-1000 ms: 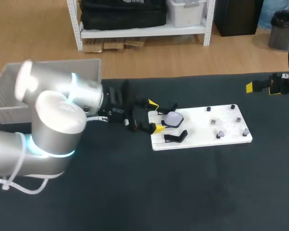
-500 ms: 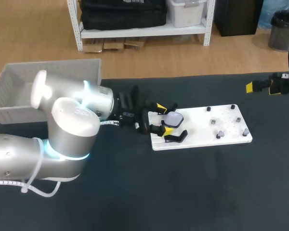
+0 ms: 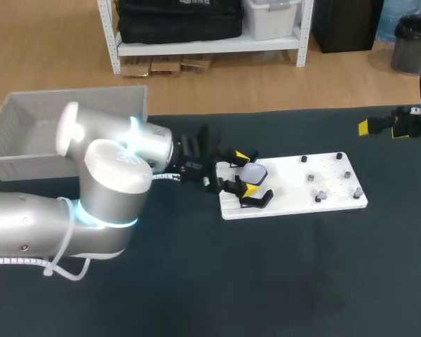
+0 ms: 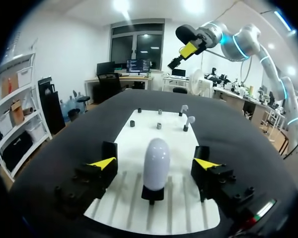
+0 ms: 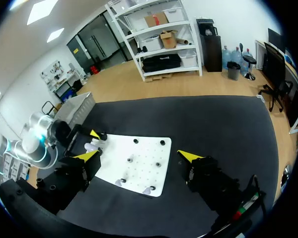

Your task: Pick up each earbud case from the left stands, insert the matching earbuds, close the lid, and place the case in the box.

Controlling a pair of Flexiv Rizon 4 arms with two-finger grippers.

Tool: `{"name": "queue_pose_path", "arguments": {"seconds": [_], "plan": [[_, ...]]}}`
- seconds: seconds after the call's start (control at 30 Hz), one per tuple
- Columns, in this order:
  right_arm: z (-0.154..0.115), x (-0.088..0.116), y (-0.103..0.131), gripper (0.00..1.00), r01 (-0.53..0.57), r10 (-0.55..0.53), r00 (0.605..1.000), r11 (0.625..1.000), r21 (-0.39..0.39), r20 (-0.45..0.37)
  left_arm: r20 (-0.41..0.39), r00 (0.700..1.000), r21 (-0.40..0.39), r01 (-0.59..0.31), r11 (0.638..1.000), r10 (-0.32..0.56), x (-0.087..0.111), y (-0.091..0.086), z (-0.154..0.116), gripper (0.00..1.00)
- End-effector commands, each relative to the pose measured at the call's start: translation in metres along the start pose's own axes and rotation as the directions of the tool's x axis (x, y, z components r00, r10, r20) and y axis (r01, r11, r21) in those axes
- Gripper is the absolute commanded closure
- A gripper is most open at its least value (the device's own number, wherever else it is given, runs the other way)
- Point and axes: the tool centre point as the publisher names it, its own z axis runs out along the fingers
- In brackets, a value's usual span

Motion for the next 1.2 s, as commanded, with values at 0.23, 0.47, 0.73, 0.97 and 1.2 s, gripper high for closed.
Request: {"name": "queue_pose_path", "arguments": {"seconds": [0.23,0.47,0.73,0.97,1.2], "plan": [[0.0,0.0,0.0,0.0,0.0,0.0,1.0,1.0,0.0,0.0,0.016,1.0,-0.002,0.004,1.0,-0.004,0.0044,0.0035,0.0033,0.2],[0.0,0.0,0.0,0.0,0.0,0.0,1.0,1.0,0.0,0.0,0.022,1.0,0.0,0.01,1.0,-0.01,0.0056,0.0039,0.0027,0.34],[0.0,0.0,0.0,0.0,0.0,0.0,1.0,1.0,0.0,0.0,0.023,1.0,0.007,0.011,1.0,-0.011,0.0072,0.0031,0.0036,0.62],[0.0,0.0,0.0,0.0,0.0,0.0,1.0,1.0,0.0,0.0,0.025,1.0,0.011,0.006,1.0,-0.006,0.0065,0.0025,0.004,0.78],[0.0,0.0,0.0,0.0,0.0,0.0,1.0,1.0,0.0,0.0,0.021,1.0,0.02,-0.005,1.0,0.005,0.0055,-0.0011,0.0016,1.0]]}}
